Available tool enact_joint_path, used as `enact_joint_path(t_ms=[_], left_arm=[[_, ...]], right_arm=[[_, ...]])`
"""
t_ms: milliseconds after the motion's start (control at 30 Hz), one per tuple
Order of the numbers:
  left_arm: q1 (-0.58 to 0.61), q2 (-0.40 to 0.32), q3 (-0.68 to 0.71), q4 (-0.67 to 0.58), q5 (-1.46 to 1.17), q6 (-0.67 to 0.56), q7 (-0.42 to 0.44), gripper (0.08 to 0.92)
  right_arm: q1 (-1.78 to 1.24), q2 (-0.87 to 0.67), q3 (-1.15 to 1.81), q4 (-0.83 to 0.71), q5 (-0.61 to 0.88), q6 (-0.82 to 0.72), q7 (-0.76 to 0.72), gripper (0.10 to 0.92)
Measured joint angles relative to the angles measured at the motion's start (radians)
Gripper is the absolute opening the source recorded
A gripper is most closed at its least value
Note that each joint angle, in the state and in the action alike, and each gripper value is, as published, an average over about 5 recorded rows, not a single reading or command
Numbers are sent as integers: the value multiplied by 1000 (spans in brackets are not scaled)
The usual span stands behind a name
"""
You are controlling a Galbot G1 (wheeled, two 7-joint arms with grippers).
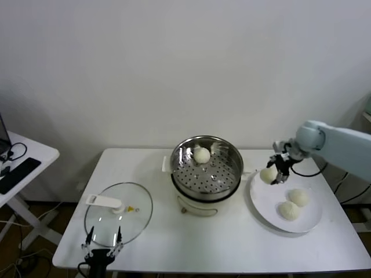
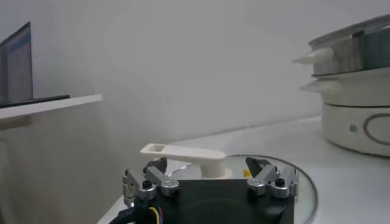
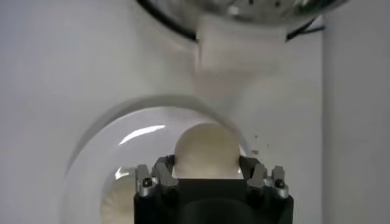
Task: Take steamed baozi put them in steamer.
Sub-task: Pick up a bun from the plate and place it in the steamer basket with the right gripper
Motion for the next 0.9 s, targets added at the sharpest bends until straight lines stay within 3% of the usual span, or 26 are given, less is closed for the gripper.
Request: enact_joint_path(t_ms=[400, 900], left_arm=[[6, 0, 6, -9, 5, -2, 0, 823], [3, -2, -5, -10, 3, -3, 0, 823]], right_arm=[[286, 113, -89, 107, 212, -44, -39, 704], [193, 329, 0, 83, 279, -135, 18, 704]])
